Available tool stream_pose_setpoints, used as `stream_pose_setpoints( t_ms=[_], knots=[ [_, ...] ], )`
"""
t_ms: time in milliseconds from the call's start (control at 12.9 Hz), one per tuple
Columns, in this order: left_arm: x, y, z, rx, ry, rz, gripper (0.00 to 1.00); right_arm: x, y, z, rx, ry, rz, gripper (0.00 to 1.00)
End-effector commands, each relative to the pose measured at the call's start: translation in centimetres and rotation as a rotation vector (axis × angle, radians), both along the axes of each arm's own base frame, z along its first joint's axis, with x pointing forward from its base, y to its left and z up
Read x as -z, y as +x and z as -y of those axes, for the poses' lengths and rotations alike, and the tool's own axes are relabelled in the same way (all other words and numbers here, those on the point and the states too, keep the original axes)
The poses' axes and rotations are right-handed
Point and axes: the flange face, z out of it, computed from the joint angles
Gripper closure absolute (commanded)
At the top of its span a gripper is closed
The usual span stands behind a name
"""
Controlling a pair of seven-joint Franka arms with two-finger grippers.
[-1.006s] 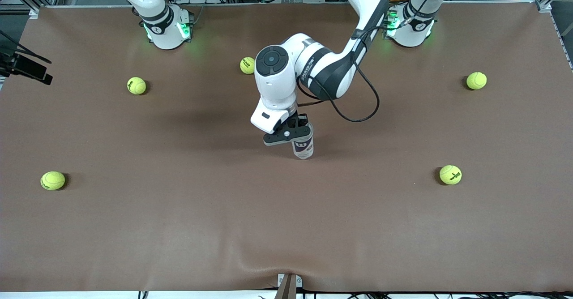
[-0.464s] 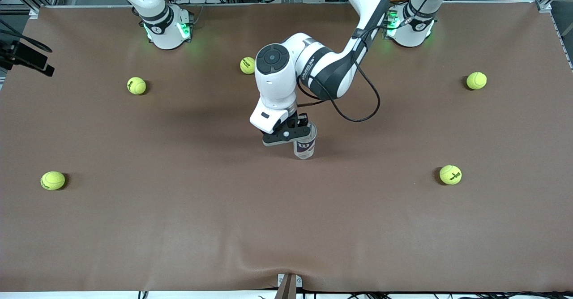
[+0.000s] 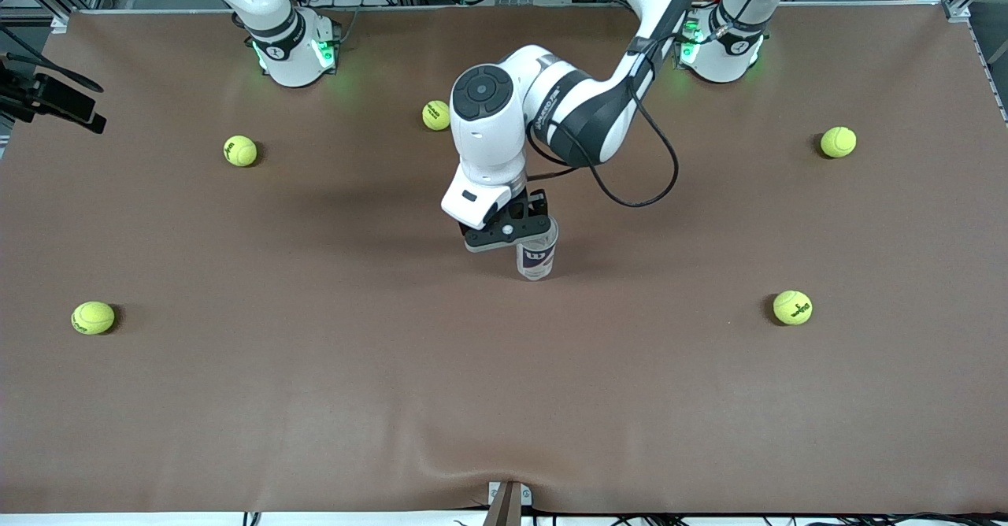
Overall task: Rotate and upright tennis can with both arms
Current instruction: 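Lower the upright can onto the table with the left gripper, then open the left gripper and draw it back from the can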
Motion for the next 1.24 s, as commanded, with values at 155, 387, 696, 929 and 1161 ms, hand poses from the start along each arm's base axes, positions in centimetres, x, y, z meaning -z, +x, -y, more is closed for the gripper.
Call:
stream_pose_setpoints(
  t_ms=[155, 387, 696, 929, 1161],
  knots=[
    [-4.7, 1.2, -3.2, 0.007, 0.013, 0.004, 0.00, -0.1, -0.8, 0.4, -0.034, -0.017, 0.005, 0.00],
    [-6.1, 3.0, -6.2, -0.014, 0.013, -0.015, 0.00, 0.0, -0.8, 0.8, -0.113, -0.013, 0.003, 0.00],
    [-10.7, 5.4, -12.4, 0.043, 0.024, -0.041, 0.00, -0.5, -0.8, 1.1, -0.037, -0.024, 0.018, 0.00],
    [-13.6, 7.5, -17.0, 0.005, 0.001, -0.018, 0.00, -0.6, -0.4, 1.1, -0.035, -0.026, 0.044, 0.00],
    [-15.5, 9.3, -22.3, 0.051, 0.007, -0.021, 0.00, -0.5, -0.1, 1.0, -0.037, -0.025, 0.060, 0.00]
  ],
)
